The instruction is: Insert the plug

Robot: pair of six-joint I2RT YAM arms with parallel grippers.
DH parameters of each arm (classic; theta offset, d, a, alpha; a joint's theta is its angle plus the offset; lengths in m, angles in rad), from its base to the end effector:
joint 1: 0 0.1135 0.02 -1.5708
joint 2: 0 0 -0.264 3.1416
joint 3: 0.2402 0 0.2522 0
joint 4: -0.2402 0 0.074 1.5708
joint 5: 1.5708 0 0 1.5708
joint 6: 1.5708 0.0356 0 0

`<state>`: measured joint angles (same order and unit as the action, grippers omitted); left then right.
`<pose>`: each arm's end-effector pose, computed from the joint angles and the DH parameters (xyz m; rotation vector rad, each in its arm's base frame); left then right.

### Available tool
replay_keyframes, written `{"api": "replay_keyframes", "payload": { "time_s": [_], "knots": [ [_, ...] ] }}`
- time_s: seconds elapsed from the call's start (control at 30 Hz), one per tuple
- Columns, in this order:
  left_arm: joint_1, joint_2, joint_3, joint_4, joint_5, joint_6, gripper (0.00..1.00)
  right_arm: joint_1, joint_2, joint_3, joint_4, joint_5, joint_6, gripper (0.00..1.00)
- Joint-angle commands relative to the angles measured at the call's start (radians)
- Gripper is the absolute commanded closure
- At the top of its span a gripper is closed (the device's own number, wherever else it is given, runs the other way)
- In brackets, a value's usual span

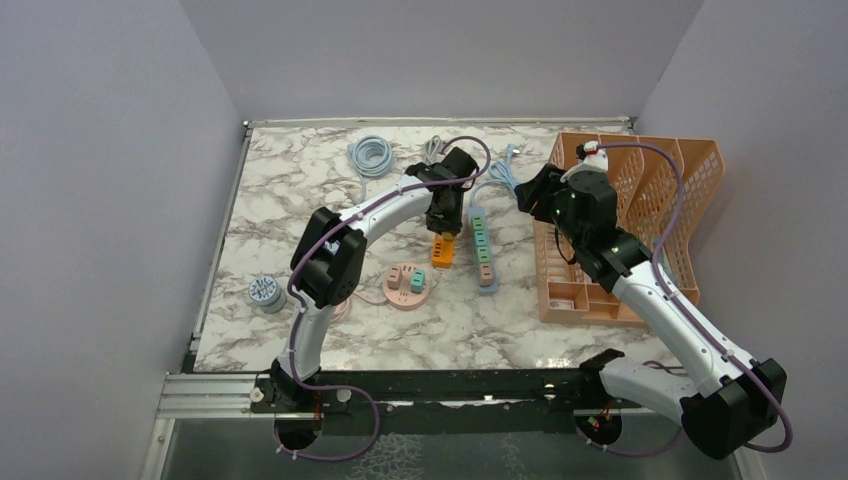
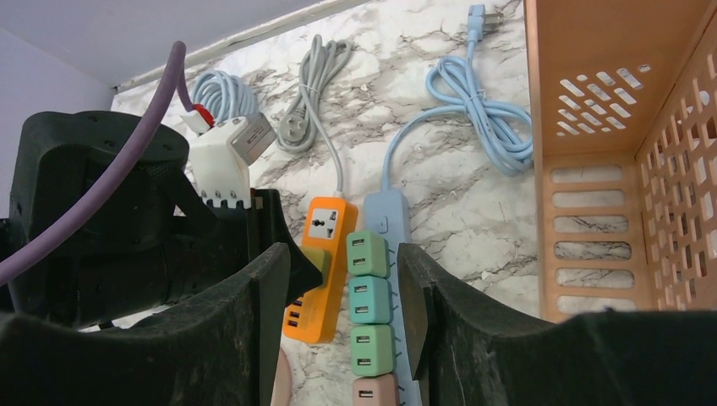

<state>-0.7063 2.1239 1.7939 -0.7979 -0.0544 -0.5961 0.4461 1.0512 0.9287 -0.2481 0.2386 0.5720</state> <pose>0.3488 -0.2950 0.2165 0.1341 2.7365 -0.3146 0.2207 0.0962 0.3329 0.2823 1.9360 0.4462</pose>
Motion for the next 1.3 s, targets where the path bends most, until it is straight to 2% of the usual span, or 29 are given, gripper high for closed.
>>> {"api": "replay_keyframes", "payload": {
  "time_s": [0.0,0.27,0.63,0.9,0.93,1.1,1.27],
  "knots": [
    [-0.016,0.078,0.020,-0.096,-0.073,0.046,1.00,0.005,0.013,-0.012,-0.009,0.027,-0.001,0.50],
    [-0.036,0.186,-0.001,-0.124,-0.120,0.098,1.00,0.005,0.018,-0.015,-0.013,0.024,0.000,0.50],
    [-0.035,0.318,-0.071,-0.135,-0.046,0.117,1.00,0.004,0.015,-0.013,-0.019,0.022,0.002,0.50],
    [-0.031,0.300,-0.058,-0.126,-0.014,0.119,1.00,0.005,0.010,-0.010,-0.023,0.020,0.002,0.50],
    [-0.029,0.284,-0.047,-0.126,-0.007,0.119,0.97,0.004,0.009,-0.011,-0.023,0.020,0.002,0.50],
    [-0.020,0.170,0.051,-0.129,0.023,0.131,0.64,0.005,-0.007,-0.008,-0.028,0.030,0.003,0.50],
    [-0.013,0.070,0.191,-0.132,0.027,0.165,0.44,0.005,-0.009,0.007,-0.049,0.037,0.003,0.50]
  ]
}}
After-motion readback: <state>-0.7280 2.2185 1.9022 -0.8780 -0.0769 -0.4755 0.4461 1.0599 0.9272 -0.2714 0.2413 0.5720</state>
